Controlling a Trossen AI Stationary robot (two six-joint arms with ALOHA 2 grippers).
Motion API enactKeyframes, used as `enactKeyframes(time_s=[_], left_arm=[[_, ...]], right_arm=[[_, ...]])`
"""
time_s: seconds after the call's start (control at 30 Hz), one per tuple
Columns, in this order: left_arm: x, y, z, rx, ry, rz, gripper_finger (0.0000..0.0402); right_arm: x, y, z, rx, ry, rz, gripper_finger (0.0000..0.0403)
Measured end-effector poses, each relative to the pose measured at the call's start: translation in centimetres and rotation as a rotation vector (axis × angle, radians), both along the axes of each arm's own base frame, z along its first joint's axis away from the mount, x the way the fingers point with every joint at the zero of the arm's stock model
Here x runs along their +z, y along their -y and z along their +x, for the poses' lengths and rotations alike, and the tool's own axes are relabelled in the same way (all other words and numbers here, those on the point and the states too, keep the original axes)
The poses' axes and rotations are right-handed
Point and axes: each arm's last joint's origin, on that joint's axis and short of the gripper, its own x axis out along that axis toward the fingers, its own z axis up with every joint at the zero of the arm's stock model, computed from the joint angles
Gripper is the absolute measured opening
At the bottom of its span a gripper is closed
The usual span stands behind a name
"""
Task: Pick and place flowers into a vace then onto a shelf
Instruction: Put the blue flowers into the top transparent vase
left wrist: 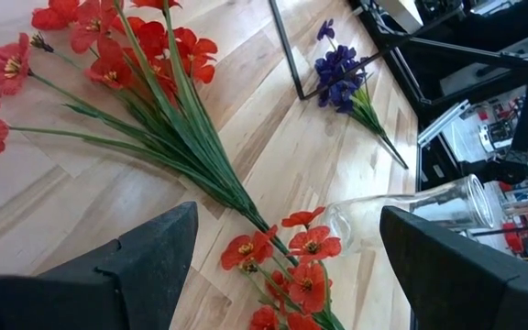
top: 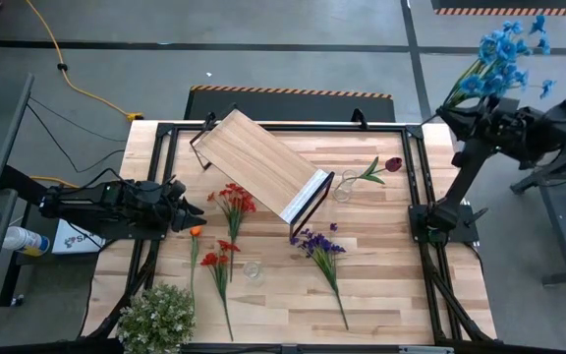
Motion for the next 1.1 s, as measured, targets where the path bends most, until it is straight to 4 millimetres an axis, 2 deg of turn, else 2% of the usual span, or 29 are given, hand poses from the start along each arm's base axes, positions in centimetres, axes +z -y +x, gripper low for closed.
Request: enactKeyframes(time_s=[0.3,0.53,0.67,0.83,1.1], left_arm=[[0.0,0.0,0.0,0.0,0.0,0.0,0.0376],[0.0,-0.1,0.0,0.018,0.0,0.009,0.0376],[0.0,-0.1,0.0,0.02,-0.002,0.011,0.0376],[0.0,-0.1,0.0,0.021,-0.005,0.012,0.0376],[0.0,-0.1,0.0,0.022,-0.004,0.012,0.0376]], right_arm=[[0.2,1.1,-0.7,0.0,0.036,0.061,0.0],[2.0,1.4,-0.8,0.049,0.063,0.071,0.0],[3.6,1.9,-1.1,0.141,0.122,0.016,0.0],[5.2,2.8,-1.8,0.175,0.199,-0.085,0.0],[5.3,2.6,-1.7,0.178,0.198,-0.169,0.0]])
